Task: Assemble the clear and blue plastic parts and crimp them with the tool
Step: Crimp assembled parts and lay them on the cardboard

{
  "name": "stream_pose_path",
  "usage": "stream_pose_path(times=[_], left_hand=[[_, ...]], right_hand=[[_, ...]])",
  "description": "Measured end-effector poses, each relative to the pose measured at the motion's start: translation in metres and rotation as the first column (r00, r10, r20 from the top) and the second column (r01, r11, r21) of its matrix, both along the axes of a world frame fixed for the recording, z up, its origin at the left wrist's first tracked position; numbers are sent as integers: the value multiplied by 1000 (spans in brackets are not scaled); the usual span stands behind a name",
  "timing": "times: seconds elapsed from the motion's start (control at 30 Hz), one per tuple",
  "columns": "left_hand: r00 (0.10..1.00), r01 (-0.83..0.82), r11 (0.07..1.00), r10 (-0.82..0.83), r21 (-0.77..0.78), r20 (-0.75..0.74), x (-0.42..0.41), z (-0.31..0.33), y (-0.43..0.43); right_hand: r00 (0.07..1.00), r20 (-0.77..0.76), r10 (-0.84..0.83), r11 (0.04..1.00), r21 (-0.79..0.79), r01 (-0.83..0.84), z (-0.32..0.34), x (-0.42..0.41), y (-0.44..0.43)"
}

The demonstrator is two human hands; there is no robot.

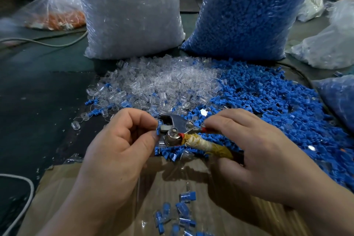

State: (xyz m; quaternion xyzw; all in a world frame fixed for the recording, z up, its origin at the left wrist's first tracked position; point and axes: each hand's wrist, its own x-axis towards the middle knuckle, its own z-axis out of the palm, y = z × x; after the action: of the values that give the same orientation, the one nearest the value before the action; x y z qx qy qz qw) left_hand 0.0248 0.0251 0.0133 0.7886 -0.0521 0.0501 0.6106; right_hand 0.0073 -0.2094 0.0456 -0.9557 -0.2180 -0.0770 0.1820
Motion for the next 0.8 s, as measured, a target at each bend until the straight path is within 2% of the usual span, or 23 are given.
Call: stream_pose_path(times=[0.2, 0.27, 0.37, 0.47, 0.6, 0.8], left_hand=[[1000, 19, 997, -21, -78, -17, -1, 5, 0], [1000, 12, 998, -14, -56, -24, -2, 7, 0], [997, -65, 996, 67, 68, -24, -2, 5, -1], [983, -131, 991, 134, 34, -124, 2, 2, 0], [965, 11, 997, 9, 75, -261, -1, 3, -6], [959, 52, 991, -16, 121, -284, -7, 4, -15]], right_hand=[[999, 2, -52, 998, -18, 52, 3, 1, 6], [999, -12, -51, 999, -3, 51, 2, 1, 5], [996, -38, -81, 997, 3, 81, -1, 1, 0], [982, -14, -188, 982, -22, 188, -8, 7, -5], [932, 62, -356, 926, -107, 361, -15, 20, -8], [919, -20, -393, 896, -231, 379, -15, 27, -7]])
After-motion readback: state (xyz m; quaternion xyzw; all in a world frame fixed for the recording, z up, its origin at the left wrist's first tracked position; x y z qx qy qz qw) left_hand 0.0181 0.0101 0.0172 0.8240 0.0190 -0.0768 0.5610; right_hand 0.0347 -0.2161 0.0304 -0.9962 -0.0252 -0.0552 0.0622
